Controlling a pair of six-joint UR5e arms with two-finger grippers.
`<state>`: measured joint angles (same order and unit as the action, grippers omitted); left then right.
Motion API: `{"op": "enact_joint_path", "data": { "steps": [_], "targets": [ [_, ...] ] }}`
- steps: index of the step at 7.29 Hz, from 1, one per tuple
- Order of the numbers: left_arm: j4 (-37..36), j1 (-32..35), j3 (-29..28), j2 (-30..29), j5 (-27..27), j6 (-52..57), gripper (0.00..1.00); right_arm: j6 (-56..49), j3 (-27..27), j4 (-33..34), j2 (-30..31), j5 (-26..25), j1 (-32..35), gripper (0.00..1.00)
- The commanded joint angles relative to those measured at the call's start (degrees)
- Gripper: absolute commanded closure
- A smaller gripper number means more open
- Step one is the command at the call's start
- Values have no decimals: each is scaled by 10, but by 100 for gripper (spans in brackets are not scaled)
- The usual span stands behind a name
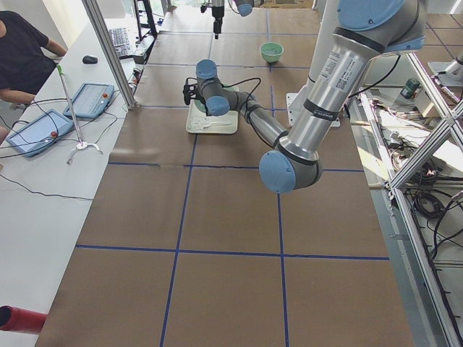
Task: Stack green bowls together
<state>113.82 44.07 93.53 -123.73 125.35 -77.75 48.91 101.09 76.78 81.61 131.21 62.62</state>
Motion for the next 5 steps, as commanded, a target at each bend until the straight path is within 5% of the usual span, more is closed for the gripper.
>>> {"op": "enact_joint_path", "data": {
  "steps": [1,5],
  "targets": [
    [-2,-58,-67,-94,-43,-82,100,-5,-1,0,1,0,1,0],
    [-4,-97,-83,-100,-78,-88,100,-5,0,-1,1,1,1,0]
  ]
}}
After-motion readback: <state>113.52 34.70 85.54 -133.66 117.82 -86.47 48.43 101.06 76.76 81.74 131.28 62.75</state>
